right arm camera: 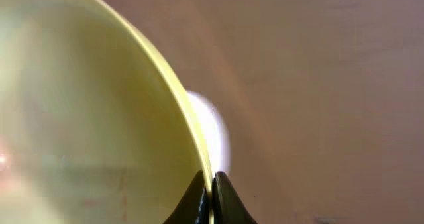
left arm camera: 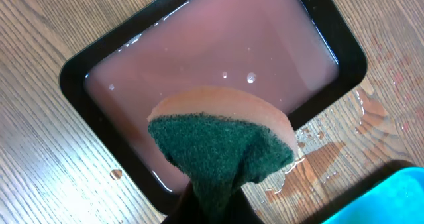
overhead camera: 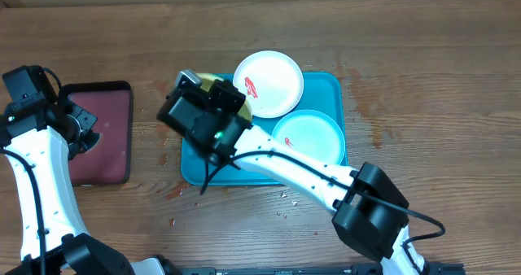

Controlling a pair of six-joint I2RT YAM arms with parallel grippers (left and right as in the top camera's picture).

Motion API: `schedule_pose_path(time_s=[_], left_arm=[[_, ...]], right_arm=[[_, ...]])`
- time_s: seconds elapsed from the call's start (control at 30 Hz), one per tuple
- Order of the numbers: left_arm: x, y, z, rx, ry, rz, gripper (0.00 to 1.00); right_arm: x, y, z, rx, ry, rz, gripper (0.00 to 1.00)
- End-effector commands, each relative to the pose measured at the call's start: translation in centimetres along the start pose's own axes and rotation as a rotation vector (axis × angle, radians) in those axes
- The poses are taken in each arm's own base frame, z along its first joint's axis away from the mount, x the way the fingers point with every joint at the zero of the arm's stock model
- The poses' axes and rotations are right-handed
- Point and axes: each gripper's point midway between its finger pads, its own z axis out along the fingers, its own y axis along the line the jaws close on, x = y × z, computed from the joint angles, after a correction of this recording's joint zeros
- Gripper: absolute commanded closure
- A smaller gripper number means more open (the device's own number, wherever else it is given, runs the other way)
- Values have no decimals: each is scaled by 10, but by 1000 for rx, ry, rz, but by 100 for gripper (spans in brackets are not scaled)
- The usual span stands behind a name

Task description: Clean dirty plates on tray and stack at the side

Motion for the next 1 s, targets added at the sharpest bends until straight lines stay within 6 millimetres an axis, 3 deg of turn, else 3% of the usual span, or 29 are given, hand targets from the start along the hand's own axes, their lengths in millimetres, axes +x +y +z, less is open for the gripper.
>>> schedule_pose_path(time_s=[0.0,0.13,0.3,0.33,0.4,0.47,0.6,0.73,0.97], left_arm=[[-3,-1,0,8,-1,-20,96],[-3,-1,0,8,-1,-20,96],[-2,-1,0,6,2,-20,96],[-2,-1,0,8,3,-20,96],[-1,-2,0,14,6,-20,96],[-1,-3,0,18,8,-19,96],[0,-3,0,19,10,-19,96],[0,-3,0,20,10,-19,96],[0,-4,0,20,11,-19,96]], right_arm=[[-10,-26,-3,-210,-42,376,96],[15,-88,14,-290,11,718,96],[66,-132,56,-659,86,990,92],[103,-149,74,-739,150,1088,93],[147,-163,92,-751,242,1178,96],[199,-174,111,-715,360,1268,96],[281,-183,141,-657,515,1405,96],[343,-190,163,-594,572,1512,96],[418,-202,174,-385,697,1535,96]])
